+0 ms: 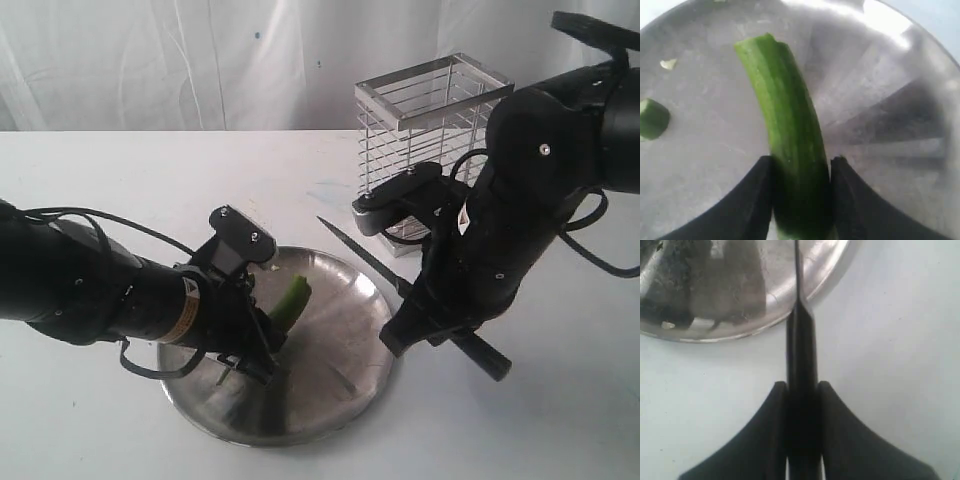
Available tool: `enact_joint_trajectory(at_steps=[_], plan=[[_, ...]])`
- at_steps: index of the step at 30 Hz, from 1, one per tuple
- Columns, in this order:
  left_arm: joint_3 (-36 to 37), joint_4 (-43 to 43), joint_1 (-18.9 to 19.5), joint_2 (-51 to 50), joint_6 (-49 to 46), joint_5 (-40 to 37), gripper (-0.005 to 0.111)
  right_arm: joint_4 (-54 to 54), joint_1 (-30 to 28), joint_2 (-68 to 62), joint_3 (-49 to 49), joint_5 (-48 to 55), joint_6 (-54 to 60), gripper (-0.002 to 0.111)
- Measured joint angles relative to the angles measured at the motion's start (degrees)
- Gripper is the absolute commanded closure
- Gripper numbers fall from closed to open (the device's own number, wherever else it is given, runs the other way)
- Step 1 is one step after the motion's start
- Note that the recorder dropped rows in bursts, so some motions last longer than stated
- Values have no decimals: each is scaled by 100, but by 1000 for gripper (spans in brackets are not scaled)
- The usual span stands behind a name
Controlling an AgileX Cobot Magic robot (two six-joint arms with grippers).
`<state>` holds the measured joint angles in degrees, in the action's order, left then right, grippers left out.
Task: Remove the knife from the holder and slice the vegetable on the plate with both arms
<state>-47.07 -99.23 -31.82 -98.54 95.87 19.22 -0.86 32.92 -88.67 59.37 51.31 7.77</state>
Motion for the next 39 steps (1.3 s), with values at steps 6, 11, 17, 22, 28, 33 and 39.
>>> enact_joint_trajectory(at_steps=[6, 11, 17, 22, 28, 33, 39], plan=[[0, 0, 0, -346, -23, 182, 67, 37, 0, -23, 0, 182, 58, 108], [-12, 0, 0, -391, -22, 254, 47, -62, 0, -200, 0, 417, 338, 108], [-1, 0, 0, -230, 103, 255, 44, -177, 60, -470, 0, 272, 579, 108], [-1, 0, 0, 0, 175, 291, 44, -177, 71, -705, 0, 128, 774, 108], [-1, 0, 0, 245, 237, 305, 44, -177, 71, -915, 76, 7, 924, 108], [-1, 0, 0, 378, 261, 305, 44, -177, 71, -1073, 264, -5, 952, 108], [-1, 0, 0, 489, 279, 66, 44, -204, 170, -1125, 397, -17, 1051, 108]])
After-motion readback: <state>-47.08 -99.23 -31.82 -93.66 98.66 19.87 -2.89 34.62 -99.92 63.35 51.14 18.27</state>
